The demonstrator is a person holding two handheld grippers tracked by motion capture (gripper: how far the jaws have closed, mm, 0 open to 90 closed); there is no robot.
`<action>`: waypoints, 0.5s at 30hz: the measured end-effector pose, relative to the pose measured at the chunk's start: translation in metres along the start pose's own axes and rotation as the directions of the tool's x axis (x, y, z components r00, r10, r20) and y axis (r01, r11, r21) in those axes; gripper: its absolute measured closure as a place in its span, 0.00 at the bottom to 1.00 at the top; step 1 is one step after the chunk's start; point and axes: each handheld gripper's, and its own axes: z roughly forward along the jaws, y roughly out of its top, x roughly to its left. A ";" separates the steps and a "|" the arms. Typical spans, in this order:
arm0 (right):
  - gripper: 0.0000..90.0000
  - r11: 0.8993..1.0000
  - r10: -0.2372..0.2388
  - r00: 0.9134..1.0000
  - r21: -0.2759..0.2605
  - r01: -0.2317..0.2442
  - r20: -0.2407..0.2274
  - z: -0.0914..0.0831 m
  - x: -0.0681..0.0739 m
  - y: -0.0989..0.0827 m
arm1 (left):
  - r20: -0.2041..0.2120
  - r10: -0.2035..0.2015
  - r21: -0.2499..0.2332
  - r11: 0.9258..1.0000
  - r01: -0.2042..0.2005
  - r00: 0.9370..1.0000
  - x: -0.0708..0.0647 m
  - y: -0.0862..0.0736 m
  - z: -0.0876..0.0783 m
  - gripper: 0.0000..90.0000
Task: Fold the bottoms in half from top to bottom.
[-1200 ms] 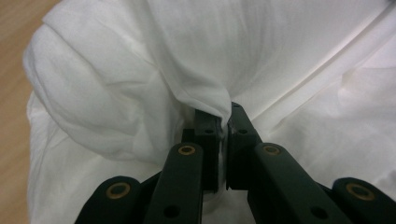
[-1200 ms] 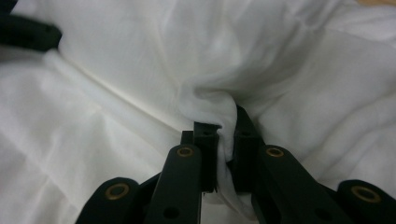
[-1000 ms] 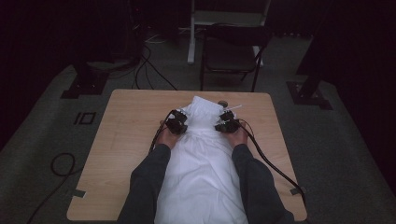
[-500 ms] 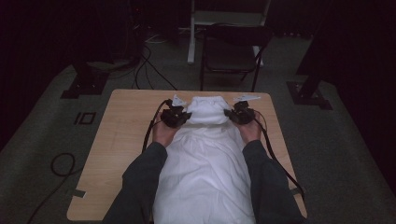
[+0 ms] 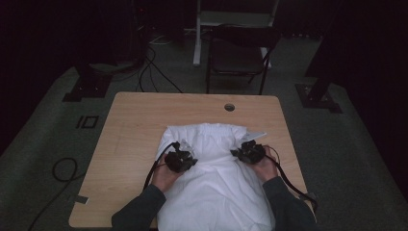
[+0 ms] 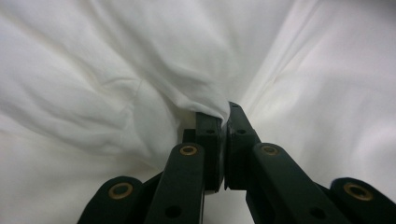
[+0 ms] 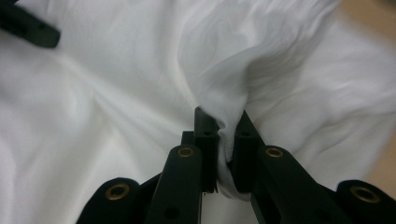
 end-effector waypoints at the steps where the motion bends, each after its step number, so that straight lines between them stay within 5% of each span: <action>1: 0.93 1.000 0.002 1.000 0.016 -0.001 -0.010 0.006 0.002 -0.005 | -0.013 0.015 0.015 1.000 -0.014 1.000 0.000 -0.004 0.005 0.96; 3: 0.93 0.999 0.017 1.000 0.046 -0.016 -0.021 0.016 0.006 -0.012 | 0.000 0.011 -0.007 1.000 -0.011 1.000 0.003 -0.006 0.005 0.97; 8: 0.93 0.997 0.047 0.999 0.070 -0.045 -0.026 0.027 0.012 -0.008 | -0.051 0.084 0.018 0.996 -0.083 0.995 0.010 -0.004 0.005 0.97; 15: 0.92 0.995 0.083 0.996 0.065 -0.080 -0.039 0.046 0.016 0.011 | -0.110 0.087 0.045 0.996 -0.083 0.990 0.048 0.006 0.007 0.97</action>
